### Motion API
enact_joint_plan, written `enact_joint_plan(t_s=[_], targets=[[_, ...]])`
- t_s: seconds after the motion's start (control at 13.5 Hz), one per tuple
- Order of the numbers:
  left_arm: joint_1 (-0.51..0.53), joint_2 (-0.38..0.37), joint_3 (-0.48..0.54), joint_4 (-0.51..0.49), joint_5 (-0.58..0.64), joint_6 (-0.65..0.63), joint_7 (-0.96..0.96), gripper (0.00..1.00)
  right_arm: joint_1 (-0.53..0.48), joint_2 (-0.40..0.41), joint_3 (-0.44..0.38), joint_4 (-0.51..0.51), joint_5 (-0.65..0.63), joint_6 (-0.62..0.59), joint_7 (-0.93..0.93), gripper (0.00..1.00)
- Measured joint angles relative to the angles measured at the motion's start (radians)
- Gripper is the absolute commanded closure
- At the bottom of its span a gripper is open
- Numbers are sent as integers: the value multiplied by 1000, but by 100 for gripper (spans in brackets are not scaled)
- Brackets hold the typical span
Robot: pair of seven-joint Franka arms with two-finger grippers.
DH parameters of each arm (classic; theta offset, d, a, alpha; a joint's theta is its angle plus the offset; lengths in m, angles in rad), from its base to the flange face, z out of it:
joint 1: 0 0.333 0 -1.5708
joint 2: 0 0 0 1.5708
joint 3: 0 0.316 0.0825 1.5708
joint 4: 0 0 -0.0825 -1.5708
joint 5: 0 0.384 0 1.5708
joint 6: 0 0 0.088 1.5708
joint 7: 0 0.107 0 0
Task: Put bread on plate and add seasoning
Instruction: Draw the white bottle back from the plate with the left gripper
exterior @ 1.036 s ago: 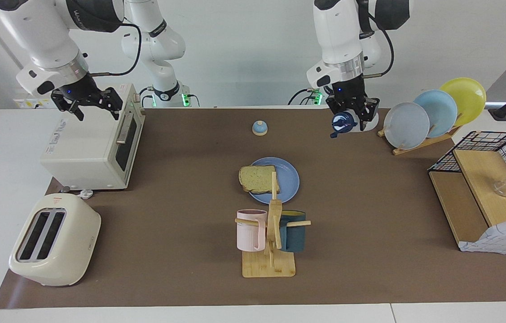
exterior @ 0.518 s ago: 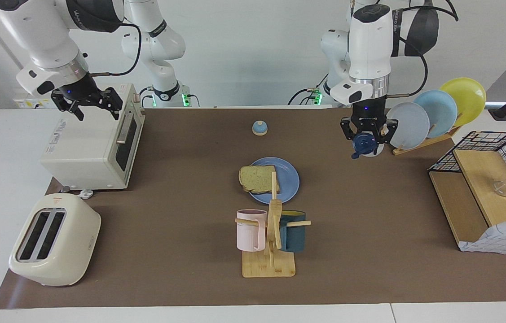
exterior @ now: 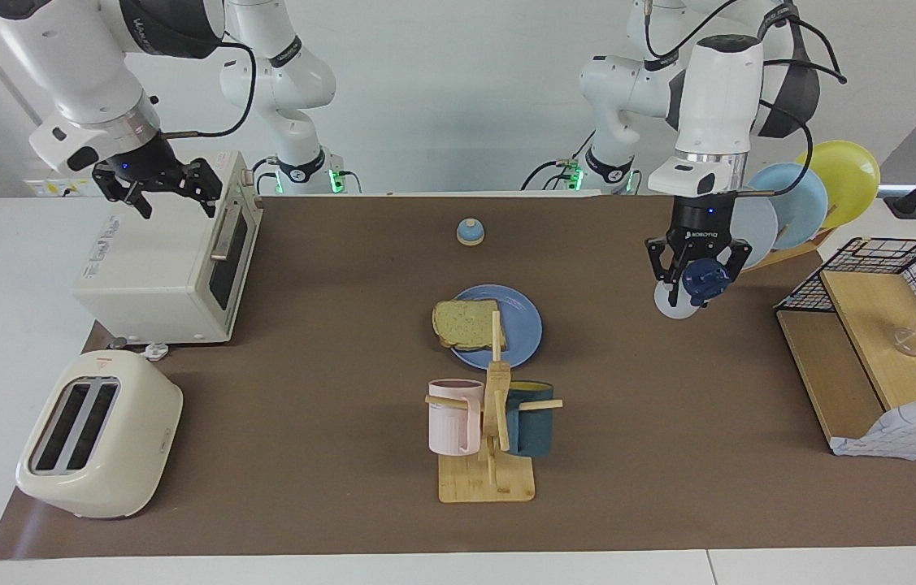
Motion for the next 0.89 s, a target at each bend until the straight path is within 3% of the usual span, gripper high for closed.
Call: enact_joint_plan(t_s=[0.44, 0.89], targets=[[3, 6, -1, -107, -78, 273, -35, 100, 0, 0, 0, 0, 0, 0, 0, 0], [14, 133, -1, -210, -79, 628, -84, 100, 0, 0, 0, 0, 0, 0, 0, 0]])
